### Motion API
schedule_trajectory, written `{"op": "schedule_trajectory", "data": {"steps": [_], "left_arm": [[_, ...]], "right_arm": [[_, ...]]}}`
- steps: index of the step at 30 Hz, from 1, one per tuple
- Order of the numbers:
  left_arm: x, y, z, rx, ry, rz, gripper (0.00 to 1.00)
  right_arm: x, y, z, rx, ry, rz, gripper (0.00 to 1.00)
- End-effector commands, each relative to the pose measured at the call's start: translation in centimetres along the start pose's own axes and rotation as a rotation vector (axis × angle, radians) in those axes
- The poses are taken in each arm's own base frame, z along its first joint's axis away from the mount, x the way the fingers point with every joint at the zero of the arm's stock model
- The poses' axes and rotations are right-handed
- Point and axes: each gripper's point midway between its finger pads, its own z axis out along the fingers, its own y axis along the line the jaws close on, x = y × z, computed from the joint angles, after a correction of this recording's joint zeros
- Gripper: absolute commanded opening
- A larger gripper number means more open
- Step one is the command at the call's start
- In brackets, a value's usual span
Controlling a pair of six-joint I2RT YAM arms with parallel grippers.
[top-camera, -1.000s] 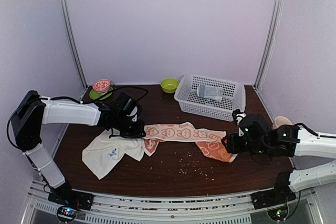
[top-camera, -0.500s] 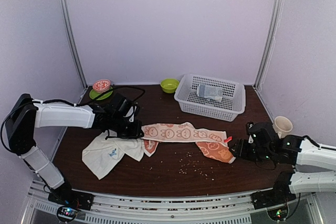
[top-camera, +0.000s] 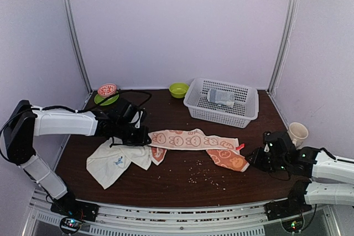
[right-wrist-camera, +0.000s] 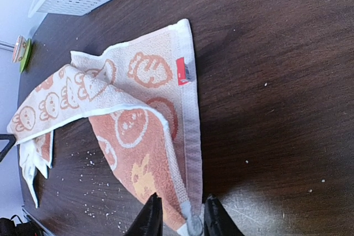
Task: Roll the towels
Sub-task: Pick up the towel from the center of the board, then flatten out the towel at the center of the board.
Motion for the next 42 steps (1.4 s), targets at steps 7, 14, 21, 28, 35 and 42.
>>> {"op": "schedule_trajectory", "data": {"steps": [7, 14, 21, 28, 35, 42], "left_arm": [[-1.6, -1.5, -1.6, 0.046, -0.054, 0.028, 0.00], [-3.7, -3.4, -5.6, 0.090, -0.127, 0.052, 0.00], [-7.2, -10.1, -21.4, 0.366, -0.450, 0.194, 0.00], [-3.3, -12.0, -29.0, 0.585, -0.535, 0.317, 0.00], [0.8, -12.6, -32.6, 0.742, -0.532, 0.372, 0.00], [2.2, -12.9, -29.7, 0.731, -0.460, 0.346, 0.00]], "right_arm": [[0.0, -0.4, 1.0, 0.010, 0.010, -0.001, 0.19], [-4.6, 3.4, -3.3, -0.055, -0.126, -0.151, 0.00], [-11.2, 13.7, -17.6, -0.385, -0.385, -0.517, 0.00], [-10.4, 15.7, -24.6, -0.585, -0.469, -0.659, 0.00], [-8.3, 16.1, -29.8, -0.757, -0.489, -0.734, 0.00], [-9.5, 14.9, -28.1, -0.686, -0.541, -0.654, 0.00]]}}
